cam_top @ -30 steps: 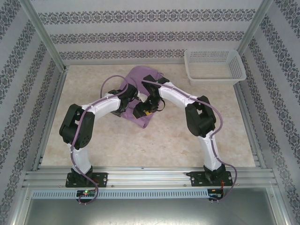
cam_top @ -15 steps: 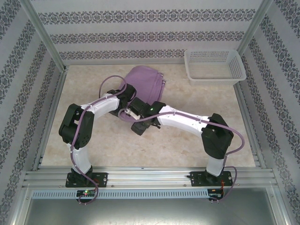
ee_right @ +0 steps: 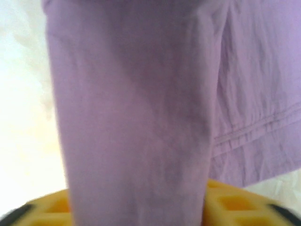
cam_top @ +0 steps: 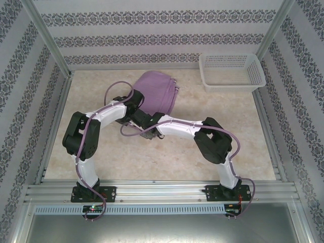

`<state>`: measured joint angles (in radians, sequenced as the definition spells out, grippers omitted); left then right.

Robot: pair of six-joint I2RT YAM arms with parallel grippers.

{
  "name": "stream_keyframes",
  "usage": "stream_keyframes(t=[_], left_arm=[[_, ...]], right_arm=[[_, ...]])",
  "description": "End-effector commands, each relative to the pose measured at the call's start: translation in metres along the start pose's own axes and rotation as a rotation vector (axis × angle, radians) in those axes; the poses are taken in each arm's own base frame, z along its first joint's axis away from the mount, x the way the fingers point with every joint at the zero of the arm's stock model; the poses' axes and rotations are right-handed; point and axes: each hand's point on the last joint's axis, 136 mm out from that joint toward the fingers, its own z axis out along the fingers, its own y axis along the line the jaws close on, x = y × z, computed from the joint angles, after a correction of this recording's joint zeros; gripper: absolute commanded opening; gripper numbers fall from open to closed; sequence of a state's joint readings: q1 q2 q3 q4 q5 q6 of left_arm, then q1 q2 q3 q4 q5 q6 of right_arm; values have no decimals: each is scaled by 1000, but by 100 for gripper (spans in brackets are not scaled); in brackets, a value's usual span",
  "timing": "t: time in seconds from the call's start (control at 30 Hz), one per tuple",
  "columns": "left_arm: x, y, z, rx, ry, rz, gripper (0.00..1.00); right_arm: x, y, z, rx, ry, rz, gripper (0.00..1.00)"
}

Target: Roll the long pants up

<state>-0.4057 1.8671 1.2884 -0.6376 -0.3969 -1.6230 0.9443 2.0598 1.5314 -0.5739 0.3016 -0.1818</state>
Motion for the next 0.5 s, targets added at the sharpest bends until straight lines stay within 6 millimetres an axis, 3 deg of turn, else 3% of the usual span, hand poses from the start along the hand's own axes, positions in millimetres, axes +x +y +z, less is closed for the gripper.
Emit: stream_keyframes(t=[0.0,0.03,0.1,0.17,0.3,0.47], left_arm=[[-3,-2,-20,49,3,14,28],[-5,-2,-22,53,2,10,42],[-13,-1,-26,61,-7,-8,80],[-22,0,-30,72,-15,-33,96],[-36,1,-40,106,-21,-70,100],[-34,-3,-48,143,14,-85,100]], right_arm=[[-3,-11,10,-38,-12,28,0],[-2,-12,7,-56,-18,42,0],[0,-16,-1,-121,-46,120,0],[3,-20,-9,-196,-71,205,0],[10,-25,-18,-306,-65,301,0],[5,-25,-22,-481,-64,416,0]])
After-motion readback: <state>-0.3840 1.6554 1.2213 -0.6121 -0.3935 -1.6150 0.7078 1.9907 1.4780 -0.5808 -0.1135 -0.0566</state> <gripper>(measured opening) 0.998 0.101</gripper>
